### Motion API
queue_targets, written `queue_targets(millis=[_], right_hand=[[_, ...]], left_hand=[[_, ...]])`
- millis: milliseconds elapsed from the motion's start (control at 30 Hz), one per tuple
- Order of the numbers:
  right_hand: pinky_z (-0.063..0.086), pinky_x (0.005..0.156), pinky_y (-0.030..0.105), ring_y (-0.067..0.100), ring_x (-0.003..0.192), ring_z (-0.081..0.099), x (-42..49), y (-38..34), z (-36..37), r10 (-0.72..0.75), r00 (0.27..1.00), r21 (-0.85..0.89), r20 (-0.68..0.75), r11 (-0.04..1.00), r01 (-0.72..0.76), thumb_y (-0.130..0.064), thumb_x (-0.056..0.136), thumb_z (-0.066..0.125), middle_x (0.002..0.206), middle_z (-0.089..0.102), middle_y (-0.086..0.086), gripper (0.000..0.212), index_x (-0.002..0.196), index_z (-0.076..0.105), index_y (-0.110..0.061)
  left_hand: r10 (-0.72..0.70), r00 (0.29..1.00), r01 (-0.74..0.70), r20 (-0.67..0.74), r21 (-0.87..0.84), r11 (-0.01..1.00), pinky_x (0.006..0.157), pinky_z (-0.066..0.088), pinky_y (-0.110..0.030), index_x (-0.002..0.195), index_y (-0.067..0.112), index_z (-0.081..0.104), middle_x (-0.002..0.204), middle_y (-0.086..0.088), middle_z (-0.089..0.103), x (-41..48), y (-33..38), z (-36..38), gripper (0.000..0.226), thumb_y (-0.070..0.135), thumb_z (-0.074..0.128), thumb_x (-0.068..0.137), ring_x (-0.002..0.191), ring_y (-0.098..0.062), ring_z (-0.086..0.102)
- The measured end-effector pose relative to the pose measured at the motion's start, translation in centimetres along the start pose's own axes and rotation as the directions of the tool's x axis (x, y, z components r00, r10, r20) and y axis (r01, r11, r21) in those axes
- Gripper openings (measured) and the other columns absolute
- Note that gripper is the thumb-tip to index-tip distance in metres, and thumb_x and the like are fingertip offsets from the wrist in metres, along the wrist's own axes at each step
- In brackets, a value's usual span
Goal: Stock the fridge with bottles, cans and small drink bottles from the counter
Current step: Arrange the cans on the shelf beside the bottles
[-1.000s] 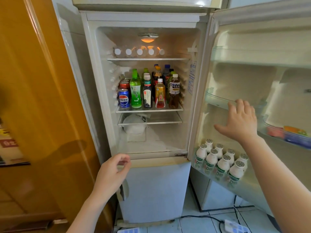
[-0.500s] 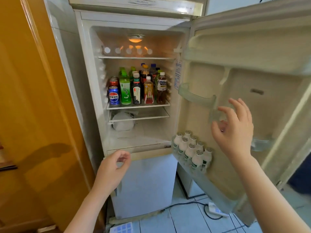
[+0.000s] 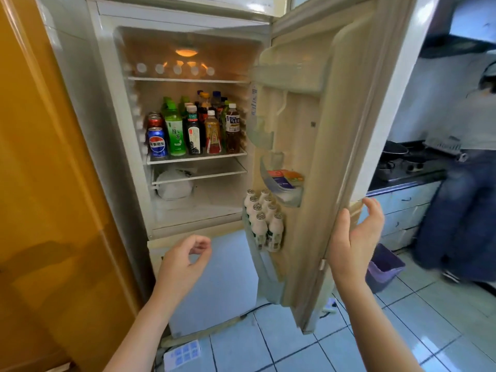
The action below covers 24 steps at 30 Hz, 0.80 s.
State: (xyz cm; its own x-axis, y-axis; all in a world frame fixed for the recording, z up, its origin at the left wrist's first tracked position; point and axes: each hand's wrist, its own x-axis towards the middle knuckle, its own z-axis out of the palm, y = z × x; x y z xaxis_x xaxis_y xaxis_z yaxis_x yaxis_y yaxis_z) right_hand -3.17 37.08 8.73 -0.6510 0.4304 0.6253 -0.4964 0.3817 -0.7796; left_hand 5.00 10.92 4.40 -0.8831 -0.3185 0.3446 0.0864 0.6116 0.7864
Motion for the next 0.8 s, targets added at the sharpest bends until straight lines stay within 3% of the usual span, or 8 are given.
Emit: queue_targets(millis=[100,133,233,333,567,667,800], right_hand=[[0.038,0.090,0.015,-0.010,0.109,0.047,-1.5,-0.7,0.9,0.005,0.993,0.094,0.120,0.995,-0.016,-0.038,0.091,0.039,0.117,0.046,-0.036,0.031,0.122,0.040,-0.031],[0.039,0.084,0.015,-0.013,0.103,0.048,-2.1,-1.1,1.3,0.010,0.988,0.105,0.153,0.994,-0.027,-0.037,0.091,0.039,0.109,0.046,-0.039,0.027,0.118,0.040,-0.037],[0.044,0.086,0.027,-0.005,0.106,0.051,-3.7,-2.4,2.5,0.013,0.977,0.137,0.213,0.990,-0.043,-0.042,0.090,0.038,0.110,0.051,-0.029,0.026,0.115,0.042,-0.040],[0.047,0.090,0.033,0.005,0.112,0.051,-5.0,-3.4,3.9,-0.029,0.953,0.163,0.301,0.986,-0.022,-0.039,0.091,0.039,0.117,0.054,-0.012,0.033,0.120,0.048,-0.026],[0.040,0.079,0.006,-0.005,0.099,0.053,-5.7,-5.3,9.1,-0.224,0.849,0.261,0.478,0.959,0.106,-0.019,0.092,0.044,0.104,0.057,-0.014,0.021,0.106,0.059,-0.025],[0.043,0.076,0.008,-0.002,0.096,0.056,-5.6,-5.5,12.6,-0.236,0.762,0.277,0.603,0.958,0.078,-0.025,0.091,0.044,0.106,0.057,-0.013,0.022,0.106,0.061,-0.026],[0.047,0.077,0.017,-0.001,0.099,0.055,-4.6,-4.5,18.0,-0.247,0.671,0.246,0.700,0.964,0.099,-0.021,0.092,0.052,0.116,0.051,-0.016,0.023,0.113,0.059,-0.028]], left_hand=[[-0.015,1.000,0.015,-0.015,-0.034,0.999,0.071,0.041,-0.002,0.103,0.029,0.062,0.097,0.019,0.062,-1.3,-0.6,-1.3,0.016,0.019,0.062,0.090,0.093,0.012,0.055],[-0.030,0.999,0.029,-0.019,-0.043,0.999,0.071,0.041,-0.004,0.103,0.029,0.061,0.098,0.019,0.062,-1.7,-0.8,-1.8,0.017,0.019,0.061,0.090,0.093,0.011,0.056],[-0.043,0.998,0.041,-0.035,-0.056,0.998,0.075,0.042,-0.007,0.103,0.030,0.062,0.099,0.020,0.063,-2.3,-1.4,-3.1,0.016,0.020,0.060,0.091,0.095,0.008,0.057],[-0.052,0.997,0.048,-0.052,-0.070,0.996,0.076,0.042,-0.007,0.105,0.031,0.061,0.101,0.020,0.062,-2.4,-1.7,-3.8,0.017,0.020,0.059,0.092,0.096,0.008,0.056],[-0.072,0.996,0.066,-0.046,-0.127,0.990,0.086,0.039,-0.007,0.120,0.039,0.049,0.117,0.028,0.052,0.0,-2.2,-4.2,0.029,0.026,0.055,0.094,0.104,0.019,0.047],[-0.087,0.994,0.074,-0.070,-0.168,0.983,0.088,0.034,-0.007,0.127,0.046,0.036,0.125,0.033,0.038,1.9,-2.6,-4.2,0.044,0.030,0.057,0.092,0.108,0.023,0.038],[-0.114,0.987,0.085,-0.110,-0.236,0.968,0.102,0.034,-0.022,0.130,0.054,0.021,0.128,0.039,0.028,5.2,-3.2,-4.0,0.064,0.046,0.061,0.080,0.121,0.009,0.034]])
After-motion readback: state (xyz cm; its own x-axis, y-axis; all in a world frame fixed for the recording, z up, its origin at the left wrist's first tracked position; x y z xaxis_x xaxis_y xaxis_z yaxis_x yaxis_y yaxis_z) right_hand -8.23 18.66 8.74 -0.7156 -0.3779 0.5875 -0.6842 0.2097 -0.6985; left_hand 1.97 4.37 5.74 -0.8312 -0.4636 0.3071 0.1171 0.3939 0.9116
